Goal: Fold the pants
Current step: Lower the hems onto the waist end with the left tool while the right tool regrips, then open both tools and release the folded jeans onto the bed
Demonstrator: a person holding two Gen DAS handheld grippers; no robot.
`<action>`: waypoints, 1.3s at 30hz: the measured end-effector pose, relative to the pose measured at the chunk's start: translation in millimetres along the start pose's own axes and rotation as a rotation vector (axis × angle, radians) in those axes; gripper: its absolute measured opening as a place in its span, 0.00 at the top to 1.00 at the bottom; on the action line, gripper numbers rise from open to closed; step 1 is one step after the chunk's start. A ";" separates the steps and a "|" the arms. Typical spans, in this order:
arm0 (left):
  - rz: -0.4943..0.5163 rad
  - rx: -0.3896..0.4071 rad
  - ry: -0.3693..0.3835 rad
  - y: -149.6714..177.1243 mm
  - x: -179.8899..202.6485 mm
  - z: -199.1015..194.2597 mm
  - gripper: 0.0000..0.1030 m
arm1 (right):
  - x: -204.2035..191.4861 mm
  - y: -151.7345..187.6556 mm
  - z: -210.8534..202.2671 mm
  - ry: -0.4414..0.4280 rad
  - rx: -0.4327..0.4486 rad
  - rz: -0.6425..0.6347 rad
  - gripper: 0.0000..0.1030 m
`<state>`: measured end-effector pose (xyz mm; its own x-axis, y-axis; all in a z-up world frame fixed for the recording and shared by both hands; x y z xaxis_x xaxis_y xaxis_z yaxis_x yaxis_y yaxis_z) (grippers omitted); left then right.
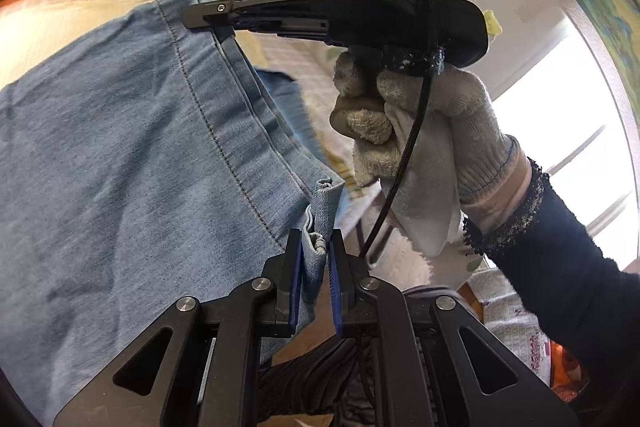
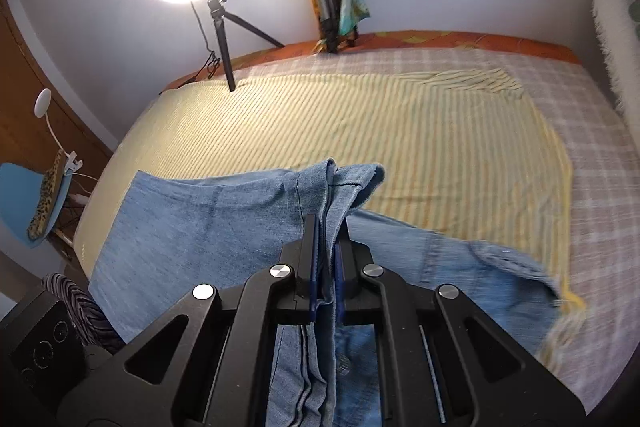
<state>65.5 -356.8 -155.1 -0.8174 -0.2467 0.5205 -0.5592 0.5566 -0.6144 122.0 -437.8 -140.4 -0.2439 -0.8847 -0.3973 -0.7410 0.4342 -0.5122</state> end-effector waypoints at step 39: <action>0.010 0.029 -0.196 21.3 -15.6 -57.0 0.68 | 30.8 7.0 -67.2 0.003 0.085 0.131 0.87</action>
<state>74.3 -295.9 -142.4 -0.8324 -0.3931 0.3906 -0.5527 0.5371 -0.6372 67.3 -473.5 -105.0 -0.3373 -0.8197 -0.4629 -0.6471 0.5590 -0.5185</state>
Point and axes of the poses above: each gripper's, at about its wrist camera, not at the fingertips, and z roughly the way its jaws point, x to its right, y to its underside, the point moved 4 cm from there along z, roughly the way its jaws point, and after that the axes turned 9 degrees about z, right-handed, at the moved point
